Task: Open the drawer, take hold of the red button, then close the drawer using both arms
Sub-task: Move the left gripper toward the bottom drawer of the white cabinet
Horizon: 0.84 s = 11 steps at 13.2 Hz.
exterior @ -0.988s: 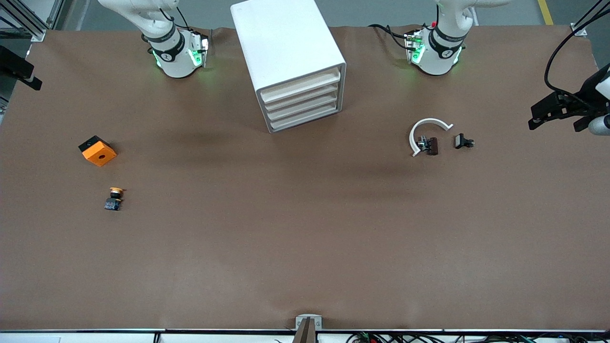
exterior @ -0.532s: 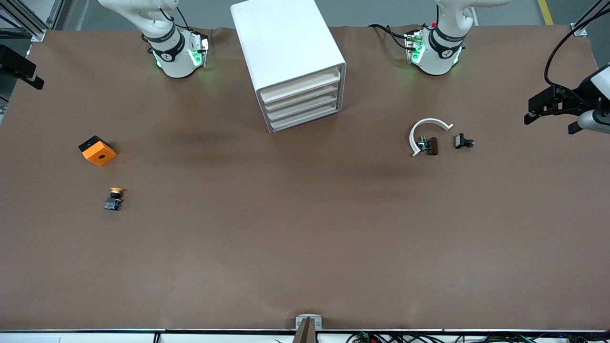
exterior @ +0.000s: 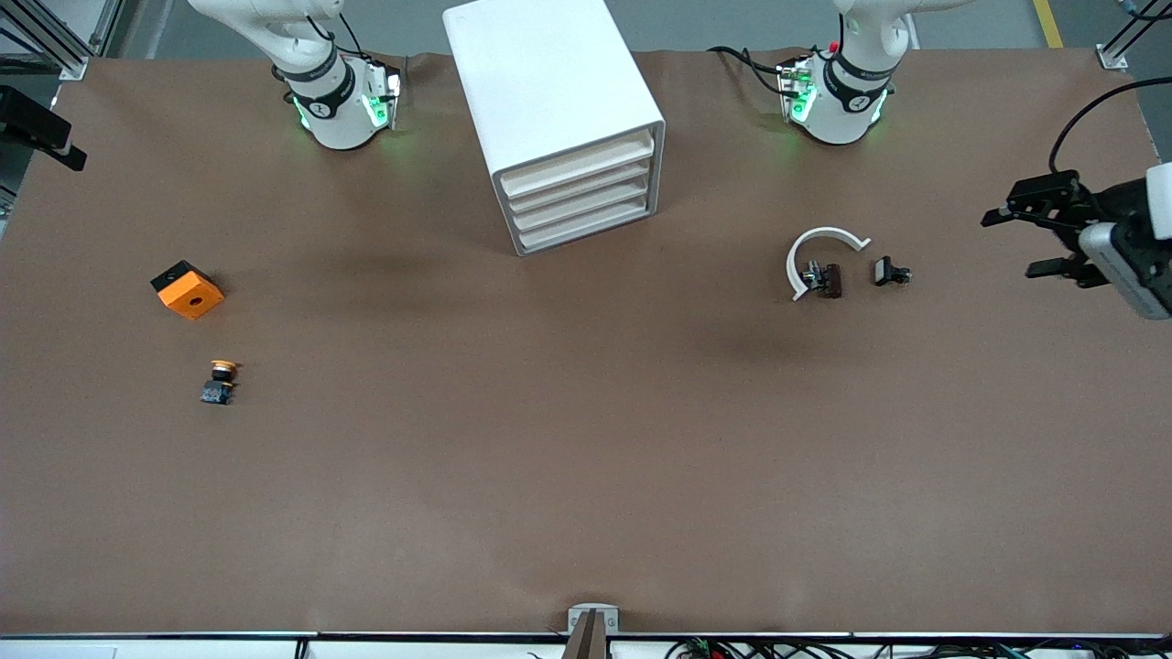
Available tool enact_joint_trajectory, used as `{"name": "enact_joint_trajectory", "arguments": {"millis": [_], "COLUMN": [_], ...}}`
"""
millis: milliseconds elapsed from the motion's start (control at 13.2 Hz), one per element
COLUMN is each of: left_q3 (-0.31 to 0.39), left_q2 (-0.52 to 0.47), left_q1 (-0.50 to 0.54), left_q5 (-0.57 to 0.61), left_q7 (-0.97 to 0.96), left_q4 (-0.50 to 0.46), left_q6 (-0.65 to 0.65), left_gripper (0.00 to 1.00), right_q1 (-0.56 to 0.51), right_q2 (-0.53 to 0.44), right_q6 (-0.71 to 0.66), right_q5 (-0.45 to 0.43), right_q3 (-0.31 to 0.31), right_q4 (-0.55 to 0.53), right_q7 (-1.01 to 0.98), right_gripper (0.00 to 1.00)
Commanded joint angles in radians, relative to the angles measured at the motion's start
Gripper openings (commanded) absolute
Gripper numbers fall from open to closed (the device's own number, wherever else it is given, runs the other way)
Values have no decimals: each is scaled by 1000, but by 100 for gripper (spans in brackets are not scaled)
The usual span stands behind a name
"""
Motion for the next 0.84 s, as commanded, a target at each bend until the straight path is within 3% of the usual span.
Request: {"name": "enact_joint_trajectory", "arguments": {"millis": [0,304,760], "left_q3": [-6,-65,-184], "left_q2": [63,166,342], "left_q1": [-10,-31,-33], "left_q5": [-91,-225,-314], "left_q7": [38,81,85], "left_q4": [-25,-56,-65], "left_q6": [-43,-41,4], "left_gripper": [100,100,100], "right_q1": [16,19,19], "right_q2": [-25,-25,-25], "right_q6": [16,17,17], "right_q5": [-6,-9,-10], "right_q3": [-3,-4,-4], "right_q4": [-23,-23,-23], "right_q7": [17,6,3], "right_gripper": [100,100,100]}}
